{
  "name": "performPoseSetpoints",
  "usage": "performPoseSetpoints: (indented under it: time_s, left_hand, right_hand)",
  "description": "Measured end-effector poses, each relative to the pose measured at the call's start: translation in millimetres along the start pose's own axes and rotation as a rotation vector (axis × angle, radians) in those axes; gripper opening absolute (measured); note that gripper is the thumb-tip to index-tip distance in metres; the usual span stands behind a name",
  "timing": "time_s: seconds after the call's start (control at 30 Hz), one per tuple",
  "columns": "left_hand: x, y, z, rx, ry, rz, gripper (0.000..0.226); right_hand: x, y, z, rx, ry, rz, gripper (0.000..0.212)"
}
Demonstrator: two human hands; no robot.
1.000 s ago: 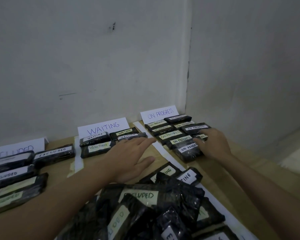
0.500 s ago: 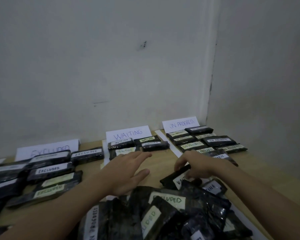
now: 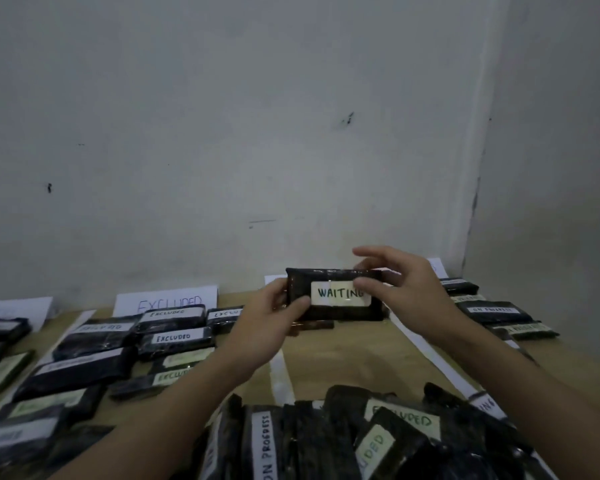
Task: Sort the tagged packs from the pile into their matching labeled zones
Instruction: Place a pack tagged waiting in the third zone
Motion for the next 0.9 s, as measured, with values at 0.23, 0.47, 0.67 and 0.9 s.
performPoseSetpoints:
  time_s: [0.23,0.47,0.67,0.9]
  left_hand:
    - [-5.4,-43.0,17.5,0.025,-0.090,0.127,0.023]
    - [-28.1,-85.7,21.5,0.025,-0.017,0.062,0.019]
    - [-11.9,-103.5,37.4,-0.020,-0.079,0.108,0.019]
    - [19.8,-108.9,70.7,-0.036,-0.182,0.143,0.015]
  right_hand:
    - [17.4,27.7,5.5,-0.072,0.094,-0.192,0.025]
    - [49.5,44.0,6.8,0.028,-0.077,-0.085,0.027]
    - [47.8,75.3,35.6,0.017,-0.565,0.656,0.036]
    - [28.2,127.9,82.1,0.050,-0.652,1.025,0.065]
Point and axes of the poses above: each hand's wrist, its own z-axis away from the middle knuckle, its own y-axis out of the palm, x = y × z, the point moved 1 cm from there along -z, towards the middle knuckle, and after that the axes turned 3 degrees about -x, right-handed, at the moved point
